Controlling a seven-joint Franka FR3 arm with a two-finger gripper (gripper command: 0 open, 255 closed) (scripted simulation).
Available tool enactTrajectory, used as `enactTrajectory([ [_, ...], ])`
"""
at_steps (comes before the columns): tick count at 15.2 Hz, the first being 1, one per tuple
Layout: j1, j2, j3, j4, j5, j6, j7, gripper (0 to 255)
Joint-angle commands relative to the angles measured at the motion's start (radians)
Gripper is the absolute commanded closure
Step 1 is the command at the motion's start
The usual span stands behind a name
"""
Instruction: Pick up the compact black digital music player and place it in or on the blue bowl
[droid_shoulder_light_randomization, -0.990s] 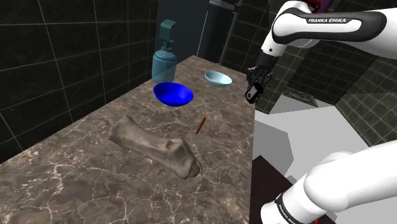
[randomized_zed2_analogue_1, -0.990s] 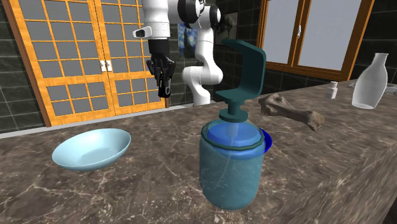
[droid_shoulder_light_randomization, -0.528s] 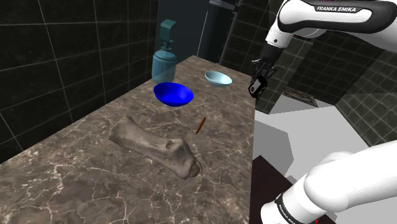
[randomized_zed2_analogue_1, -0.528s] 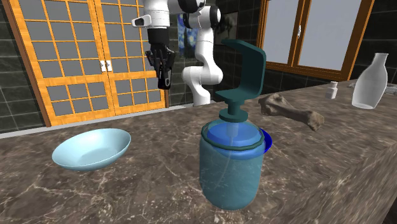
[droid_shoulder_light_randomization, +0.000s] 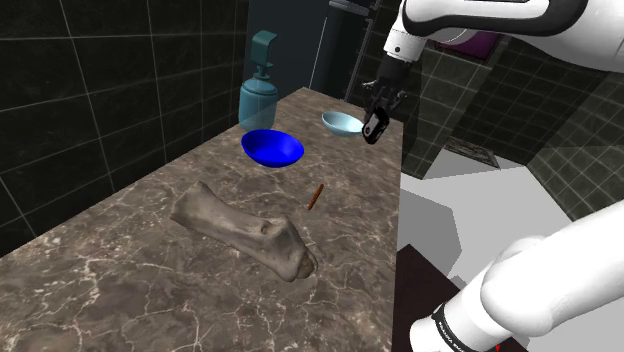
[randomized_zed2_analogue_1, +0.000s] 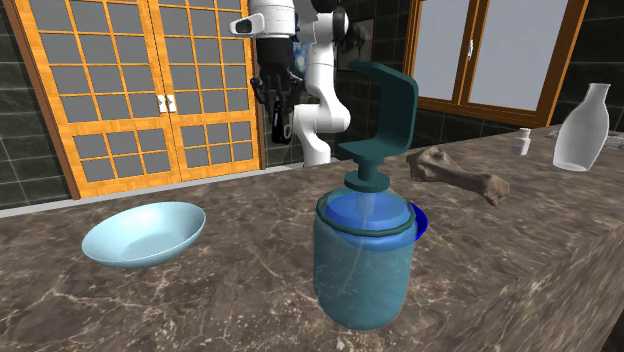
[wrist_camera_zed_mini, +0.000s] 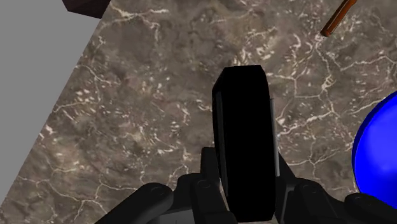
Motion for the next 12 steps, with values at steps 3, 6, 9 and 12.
enactTrajectory([
  [3, 0.031, 0.081, 0.046, 0.093, 0.013, -0.011, 0.075, 255],
  [6, 0.056, 0.157, 0.079, 0.183, 0.017, -0.024, 0.132, 255],
  [9, 0.082, 0.241, 0.108, 0.288, 0.016, -0.043, 0.188, 255],
  [12, 0.11, 0.334, 0.135, 0.41, 0.009, -0.071, 0.242, 255],
])
